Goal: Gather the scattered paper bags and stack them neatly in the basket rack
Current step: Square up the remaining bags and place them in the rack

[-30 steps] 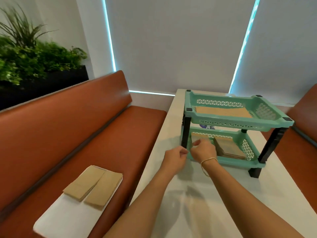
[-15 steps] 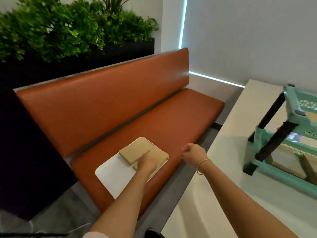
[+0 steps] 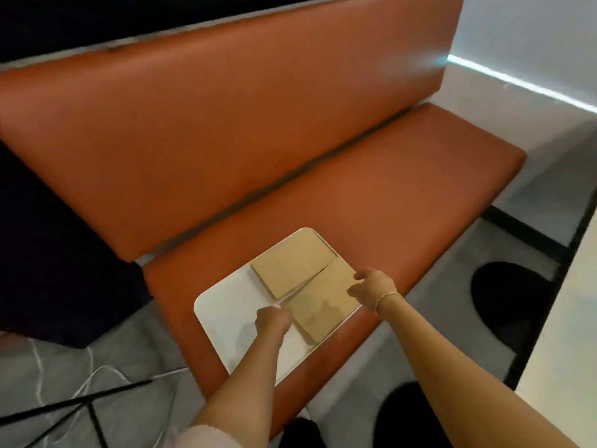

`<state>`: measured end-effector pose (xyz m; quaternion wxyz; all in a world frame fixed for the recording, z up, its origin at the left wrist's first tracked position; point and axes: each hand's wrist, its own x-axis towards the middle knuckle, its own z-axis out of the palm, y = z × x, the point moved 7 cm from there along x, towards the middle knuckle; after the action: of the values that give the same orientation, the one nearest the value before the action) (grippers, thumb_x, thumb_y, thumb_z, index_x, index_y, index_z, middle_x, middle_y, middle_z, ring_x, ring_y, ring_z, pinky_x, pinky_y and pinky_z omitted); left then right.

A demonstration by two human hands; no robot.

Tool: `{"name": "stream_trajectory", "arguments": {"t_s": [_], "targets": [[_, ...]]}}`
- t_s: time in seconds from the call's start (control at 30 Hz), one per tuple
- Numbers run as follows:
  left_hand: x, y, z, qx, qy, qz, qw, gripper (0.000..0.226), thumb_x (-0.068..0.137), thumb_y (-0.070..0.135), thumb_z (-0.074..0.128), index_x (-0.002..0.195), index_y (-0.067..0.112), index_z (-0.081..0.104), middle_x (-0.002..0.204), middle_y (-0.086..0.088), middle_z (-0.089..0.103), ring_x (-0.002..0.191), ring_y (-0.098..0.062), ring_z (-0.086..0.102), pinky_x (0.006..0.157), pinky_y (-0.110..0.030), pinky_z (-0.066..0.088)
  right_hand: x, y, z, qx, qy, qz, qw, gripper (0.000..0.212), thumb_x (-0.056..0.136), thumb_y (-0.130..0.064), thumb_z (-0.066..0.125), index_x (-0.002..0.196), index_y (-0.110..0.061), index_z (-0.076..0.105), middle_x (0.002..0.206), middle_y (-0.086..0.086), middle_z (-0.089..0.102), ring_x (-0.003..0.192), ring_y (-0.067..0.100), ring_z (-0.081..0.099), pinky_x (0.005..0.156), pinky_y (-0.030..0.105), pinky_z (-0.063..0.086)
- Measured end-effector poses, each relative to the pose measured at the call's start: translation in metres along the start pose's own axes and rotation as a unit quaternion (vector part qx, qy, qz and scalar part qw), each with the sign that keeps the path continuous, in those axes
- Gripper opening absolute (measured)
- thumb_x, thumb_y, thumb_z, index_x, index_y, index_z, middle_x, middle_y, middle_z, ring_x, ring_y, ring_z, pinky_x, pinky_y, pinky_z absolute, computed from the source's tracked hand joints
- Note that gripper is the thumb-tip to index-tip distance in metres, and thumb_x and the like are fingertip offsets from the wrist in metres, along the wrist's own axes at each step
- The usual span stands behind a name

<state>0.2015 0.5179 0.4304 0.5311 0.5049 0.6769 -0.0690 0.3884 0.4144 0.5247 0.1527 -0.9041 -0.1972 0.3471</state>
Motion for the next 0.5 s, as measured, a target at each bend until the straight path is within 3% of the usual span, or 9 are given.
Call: {"name": "stream_trajectory", "arguments": {"t_s": [0.13,0.23,0.37,0.5], "targets": [[0.033,-0.022,0.034,-0.019,-0.021,-0.047,0.999,0.070,0.083,0.036,0.066,0.134,-0.004,0.041,0.130,-0.017,0.050,0.113,-0.032,0.055,0.092,-0.036,0.051,0.039,0.009,0.027,-0.011,-0.031,0.019,0.999,0.042,0.089,-0.017,0.057,0.130,-0.010,0.051,0.129,0.009,0.054,0.116,0.024,0.054,0.097,0.029,0.046],[0.048,-0.025,0.044,-0.012,0.039,-0.047,0.998,0.088,0.073,0.046,0.074,0.134,-0.002,0.034,0.133,-0.017,0.045,0.121,-0.031,0.048,0.098,-0.037,0.045,0.058,0.015,0.043,-0.006,-0.045,0.027,0.999,0.041,0.089,-0.016,0.057,0.130,-0.010,0.051,0.130,0.010,0.053,0.117,0.024,0.053,0.096,0.028,0.046],[0.048,-0.013,0.056,0.035,0.092,-0.046,0.994,0.090,0.067,0.047,0.079,0.131,0.003,0.034,0.130,-0.015,0.044,0.120,-0.028,0.045,0.081,-0.030,0.042,0.073,0.023,0.053,0.000,-0.052,0.036,0.998,0.042,0.090,-0.015,0.057,0.130,-0.010,0.051,0.129,0.010,0.054,0.117,0.024,0.054,0.093,0.027,0.045],[0.055,-0.011,0.072,0.085,0.099,-0.050,0.990,0.081,0.072,0.043,0.076,0.129,0.002,0.036,0.129,-0.013,0.046,0.119,-0.027,0.045,0.095,-0.031,0.039,0.081,0.034,0.055,0.002,-0.049,0.047,0.998,0.040,0.089,-0.016,0.058,0.128,-0.010,0.054,0.127,0.009,0.056,0.115,0.024,0.055,0.096,0.029,0.046]]}}
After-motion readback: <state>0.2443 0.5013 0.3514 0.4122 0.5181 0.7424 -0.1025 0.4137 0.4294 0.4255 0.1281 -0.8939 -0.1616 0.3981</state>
